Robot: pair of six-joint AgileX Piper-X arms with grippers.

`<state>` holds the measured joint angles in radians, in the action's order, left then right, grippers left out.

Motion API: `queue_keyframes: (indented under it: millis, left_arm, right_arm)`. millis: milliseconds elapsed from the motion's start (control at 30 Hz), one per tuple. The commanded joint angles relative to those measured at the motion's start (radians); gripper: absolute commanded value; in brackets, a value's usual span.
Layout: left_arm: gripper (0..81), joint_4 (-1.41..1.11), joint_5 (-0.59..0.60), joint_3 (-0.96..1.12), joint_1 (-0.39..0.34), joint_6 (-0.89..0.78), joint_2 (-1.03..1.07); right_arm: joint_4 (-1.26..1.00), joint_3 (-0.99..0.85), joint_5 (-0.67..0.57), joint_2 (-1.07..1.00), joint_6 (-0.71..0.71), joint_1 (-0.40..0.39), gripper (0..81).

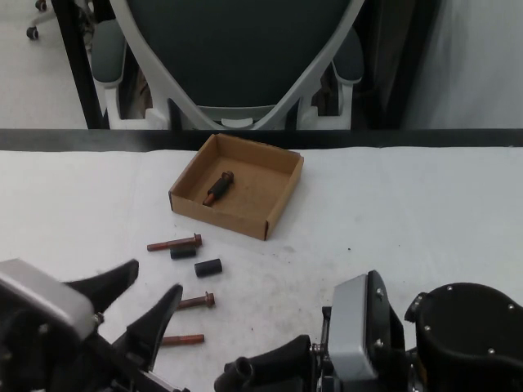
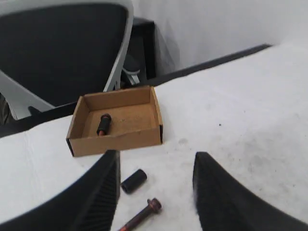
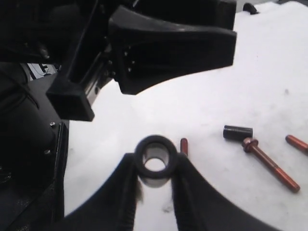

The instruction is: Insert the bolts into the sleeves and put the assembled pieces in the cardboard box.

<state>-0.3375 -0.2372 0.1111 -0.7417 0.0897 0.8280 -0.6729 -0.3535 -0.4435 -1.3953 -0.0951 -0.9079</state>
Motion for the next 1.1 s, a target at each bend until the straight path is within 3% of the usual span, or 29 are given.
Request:
queue_keyframes:
  millis: [0,167,767,900,1067]
  left_arm:
    - [42.8,0.050,-0.009,0.018,0.001,0.001,-0.005]
    - [42.4,0.414,-0.006,0.153,0.001,-0.029,-0.005]
    - [40.7,0.765,0.000,0.327,-0.001,-0.164,-0.005]
    - [38.3,0.901,0.000,0.400,-0.001,-0.149,-0.005]
    - [38.3,1.066,0.000,0.472,-0.001,-0.008,-0.005]
  right_arm:
    - [0.035,-0.005,-0.004,0.007,-0.004,0.005,0.2]
    - [0.085,-0.005,-0.004,0.007,-0.004,0.005,0.2]
    - [0.249,-0.003,-0.019,0.007,-0.004,0.005,0.2]
    - [0.255,-0.003,-0.019,0.007,-0.008,0.005,0.2]
    - [0.255,-0.003,-0.054,0.007,-0.018,0.005,0.2]
